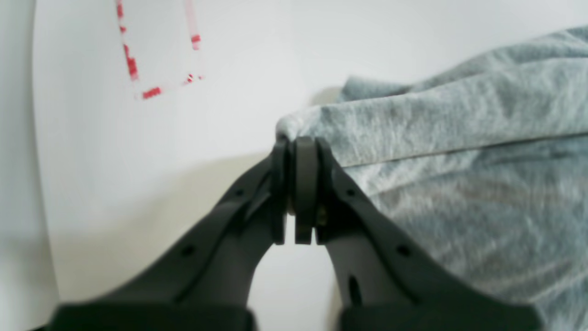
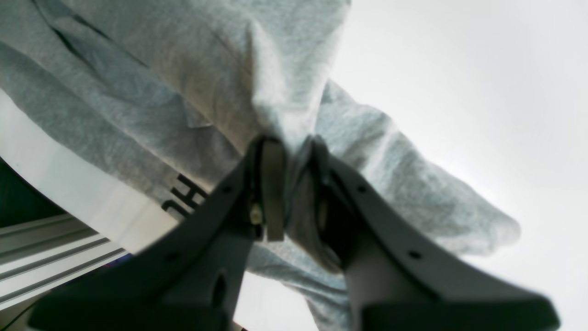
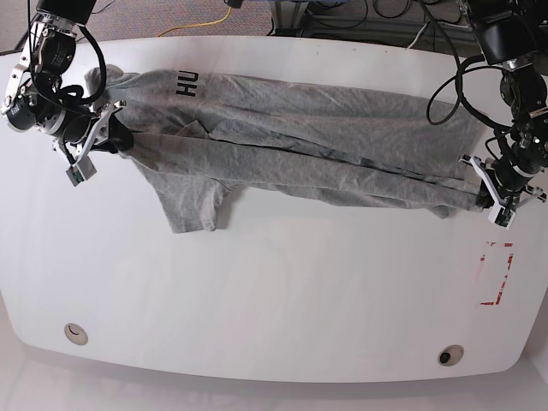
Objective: Layout the t-shirt on the table in an organized manner, then fold the t-shirt properly
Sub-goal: 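Lift and fold the shirt lengthwise with both grippers toward the lettering, then open both grippers, releasing the folded shirt edge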
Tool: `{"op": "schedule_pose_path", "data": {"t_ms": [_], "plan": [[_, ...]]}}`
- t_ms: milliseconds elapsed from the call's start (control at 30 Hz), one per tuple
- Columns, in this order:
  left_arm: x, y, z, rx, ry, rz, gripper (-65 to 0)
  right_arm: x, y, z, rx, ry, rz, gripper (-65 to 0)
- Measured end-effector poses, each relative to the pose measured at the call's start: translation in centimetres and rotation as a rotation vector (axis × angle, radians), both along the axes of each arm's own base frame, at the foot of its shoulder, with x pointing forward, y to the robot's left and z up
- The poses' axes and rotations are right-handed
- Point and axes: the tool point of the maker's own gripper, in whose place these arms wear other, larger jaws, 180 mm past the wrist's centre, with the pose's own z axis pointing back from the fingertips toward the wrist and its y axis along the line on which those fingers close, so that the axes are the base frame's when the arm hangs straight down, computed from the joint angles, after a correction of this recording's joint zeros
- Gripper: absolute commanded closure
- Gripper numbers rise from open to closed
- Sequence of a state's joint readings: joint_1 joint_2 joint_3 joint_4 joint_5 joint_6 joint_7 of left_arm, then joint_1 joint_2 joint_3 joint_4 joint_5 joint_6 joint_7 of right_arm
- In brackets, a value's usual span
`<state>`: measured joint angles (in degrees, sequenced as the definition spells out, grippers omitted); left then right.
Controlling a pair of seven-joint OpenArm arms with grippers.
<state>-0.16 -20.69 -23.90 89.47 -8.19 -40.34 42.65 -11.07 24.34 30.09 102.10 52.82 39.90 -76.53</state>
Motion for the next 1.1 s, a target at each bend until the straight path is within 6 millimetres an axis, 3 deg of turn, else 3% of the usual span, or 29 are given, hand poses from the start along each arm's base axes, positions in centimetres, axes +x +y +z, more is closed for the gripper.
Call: {"op": "schedule_pose_path", "data": {"t_ms": [133,233,467,567,900,1100], "plan": [[-0.9,0.6,-0.6,0.020,0.030,-0.003,-0.7,-0.6,0.1,-0.6,-0.002,0.019,-0.001,-20.8],[-1.3,0.9,-0.8,0.032,0.044,-0.001,-5.1,-1.2,0.1,-1.4,-0.014,0.046,-0.014,-29.6],[-1.6,1.0,-1.1,0.030,0.050,0.002,-21.0,-2.5,-0.5,-2.9,-0.072,0.097,-0.031,-31.2],[-2.2,1.2,-1.5,0.036,0.068,0.004,-24.2,-3.0,-1.1,-3.5,-0.111,0.128,-0.042,-31.4],[-2.3,3.0,-1.5,0.059,0.086,0.027,-25.4,-2.7,-1.0,-3.3,-0.109,0.114,-0.045,-31.4],[-2.5,3.2,-1.7,0.066,0.100,0.021,-35.4,-0.4,-2.5,-1.0,-0.108,0.032,-0.079,-31.4]]}}
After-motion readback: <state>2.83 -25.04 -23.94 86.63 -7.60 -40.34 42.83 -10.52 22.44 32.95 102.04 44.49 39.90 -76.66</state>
